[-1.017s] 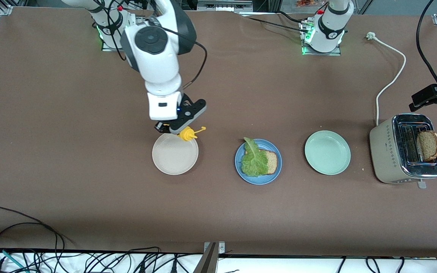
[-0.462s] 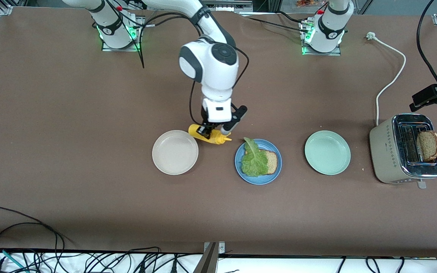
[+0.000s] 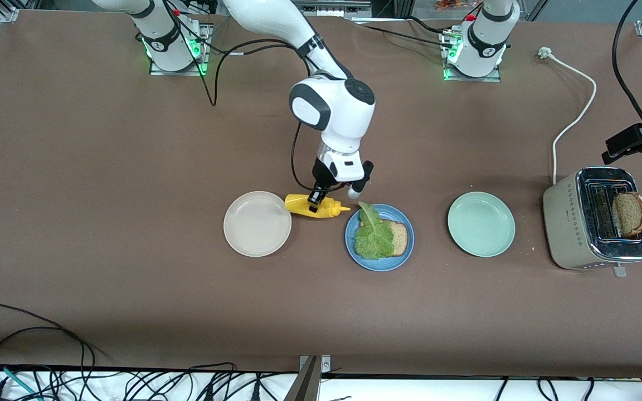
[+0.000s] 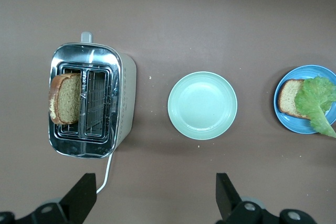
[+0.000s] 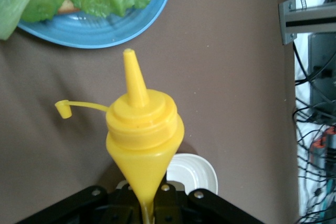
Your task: Make sandwich in blue plate with both arms
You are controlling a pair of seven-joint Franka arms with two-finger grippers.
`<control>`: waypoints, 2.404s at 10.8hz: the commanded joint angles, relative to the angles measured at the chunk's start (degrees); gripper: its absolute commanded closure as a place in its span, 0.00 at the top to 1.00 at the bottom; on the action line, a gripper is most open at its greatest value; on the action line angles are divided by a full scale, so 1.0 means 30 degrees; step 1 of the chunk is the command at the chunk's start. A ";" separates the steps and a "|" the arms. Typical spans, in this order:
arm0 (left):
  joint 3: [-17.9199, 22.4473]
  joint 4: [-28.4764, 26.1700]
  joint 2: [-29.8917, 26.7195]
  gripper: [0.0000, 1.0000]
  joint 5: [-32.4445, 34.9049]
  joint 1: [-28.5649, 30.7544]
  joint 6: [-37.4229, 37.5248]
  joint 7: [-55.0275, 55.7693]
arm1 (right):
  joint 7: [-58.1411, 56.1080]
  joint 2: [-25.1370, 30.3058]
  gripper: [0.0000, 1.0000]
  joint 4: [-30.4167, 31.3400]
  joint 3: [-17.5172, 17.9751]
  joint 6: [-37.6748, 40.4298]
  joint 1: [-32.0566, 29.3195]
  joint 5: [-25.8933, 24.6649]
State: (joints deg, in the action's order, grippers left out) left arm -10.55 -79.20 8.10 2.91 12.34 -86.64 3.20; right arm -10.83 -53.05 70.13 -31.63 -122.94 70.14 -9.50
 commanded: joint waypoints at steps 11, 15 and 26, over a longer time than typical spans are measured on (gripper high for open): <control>-0.0056 0.0355 0.0111 1.00 -0.0327 0.0194 0.0285 -0.0335 | -0.1078 -0.3353 0.00 -0.2518 -0.0267 0.0666 0.0290 -0.4275; -0.0027 0.0326 0.0140 1.00 -0.0354 0.0776 0.0285 -0.0393 | -0.2630 -0.0785 0.00 -0.2489 -0.0151 0.3295 0.0291 -0.3606; -0.0115 0.0297 0.0463 1.00 -0.0415 0.1248 0.0315 -0.0334 | -0.6549 1.4744 0.00 0.7087 0.2363 0.5471 -0.7255 0.2141</control>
State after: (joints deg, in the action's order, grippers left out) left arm -10.59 -79.21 9.27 2.87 15.53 -86.60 3.11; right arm -26.49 -19.20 82.25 -31.35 -105.41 56.49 -4.16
